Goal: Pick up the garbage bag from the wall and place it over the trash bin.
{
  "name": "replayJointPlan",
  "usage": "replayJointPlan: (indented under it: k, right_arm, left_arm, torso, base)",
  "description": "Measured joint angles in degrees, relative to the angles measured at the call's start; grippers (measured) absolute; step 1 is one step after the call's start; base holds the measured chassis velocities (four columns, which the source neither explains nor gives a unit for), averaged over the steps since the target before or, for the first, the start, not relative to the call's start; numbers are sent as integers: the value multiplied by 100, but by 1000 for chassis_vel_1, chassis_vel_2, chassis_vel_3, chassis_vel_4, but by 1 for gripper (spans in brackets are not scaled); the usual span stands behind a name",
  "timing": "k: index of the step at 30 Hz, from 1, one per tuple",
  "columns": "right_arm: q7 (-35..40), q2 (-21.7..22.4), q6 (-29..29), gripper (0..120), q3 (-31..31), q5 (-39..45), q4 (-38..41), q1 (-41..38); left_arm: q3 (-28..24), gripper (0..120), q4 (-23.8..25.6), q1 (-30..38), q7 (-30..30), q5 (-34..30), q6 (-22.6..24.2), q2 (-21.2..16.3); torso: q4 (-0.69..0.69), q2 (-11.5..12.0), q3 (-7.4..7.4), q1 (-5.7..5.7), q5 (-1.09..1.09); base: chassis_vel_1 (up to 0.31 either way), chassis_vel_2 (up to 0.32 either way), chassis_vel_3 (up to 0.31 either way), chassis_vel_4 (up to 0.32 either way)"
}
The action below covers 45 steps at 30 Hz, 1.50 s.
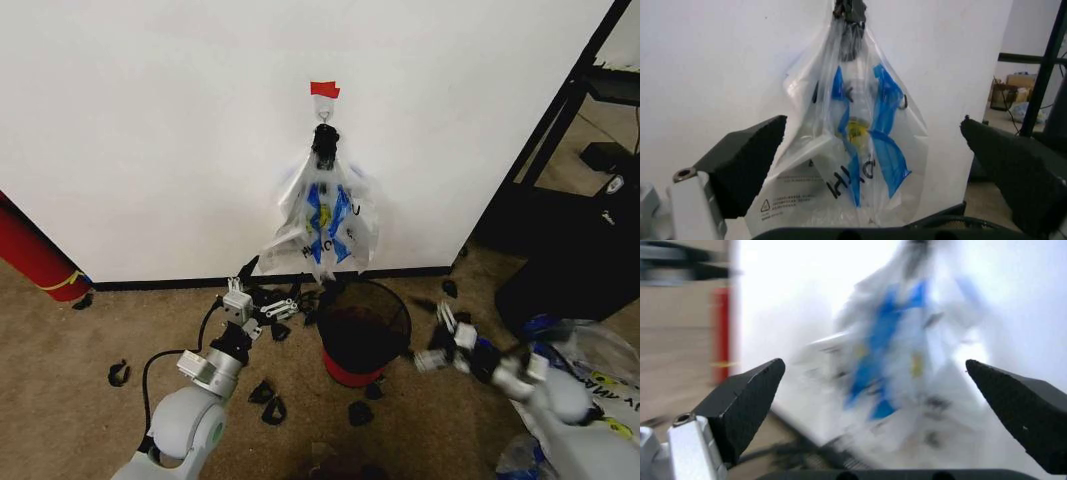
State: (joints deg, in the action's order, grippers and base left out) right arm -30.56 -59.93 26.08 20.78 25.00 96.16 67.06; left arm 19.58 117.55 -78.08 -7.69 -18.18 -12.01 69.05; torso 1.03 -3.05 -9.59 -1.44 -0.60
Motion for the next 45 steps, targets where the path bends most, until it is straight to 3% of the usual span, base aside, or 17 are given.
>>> replayJointPlan:
  k: [5, 13, 24, 27, 34, 41, 45]
  right_arm:
    - [900, -348, 53, 100, -604, -890, -509, -745]
    - [1191, -761, 264, 98, -1571, -1521, -1782, -2139]
    - [1420, -882, -416, 62, -1952, -1985, -2000, -2696]
    - [1412, -813, -717, 47, -1957, -2162, -1963, -2677]
    - [1526, -823, -735, 24, -1895, -2174, -1950, -2645]
    - [1879, -845, -685, 0, -1895, -1436, -1668, -2435]
    - [2074, -822, -789, 0, -1867, -952, -1499, -2279]
  left_arm:
    - [60, 100, 2, -38, 10, -4, -9, -37]
    - [82, 100, -102, -36, 55, -12, -16, -18]
    - [-2, 100, -228, 26, 88, -3, -28, 23]
    - [-32, 100, -266, 61, 94, 2, -30, 39]
    - [-85, 100, -346, 96, 105, 25, -47, 61]
    - [-95, 100, -372, 104, 107, 37, -69, 40]
    - [-100, 100, -374, 108, 107, 37, -85, 31]
  torso:
    - [-1, 0, 0, 0, 0]
    - [-1, 0, -1, -1, 3]
    - [0, 0, 0, -1, 2]
    - [1, 0, 0, -1, 2]
    - [1, 0, 0, -1, 2]
    - [0, 0, 0, 0, 2]
    - [0, 0, 0, 0, 3]
  base:
    - [0, 0, 0, 0]
    - [0, 0, 0, 0]
    - [0, 0, 0, 0]
    - [0, 0, 0, 0]
    - [0, 0, 0, 0]
    - [0, 0, 0, 0]
    - [0, 0, 0, 0]
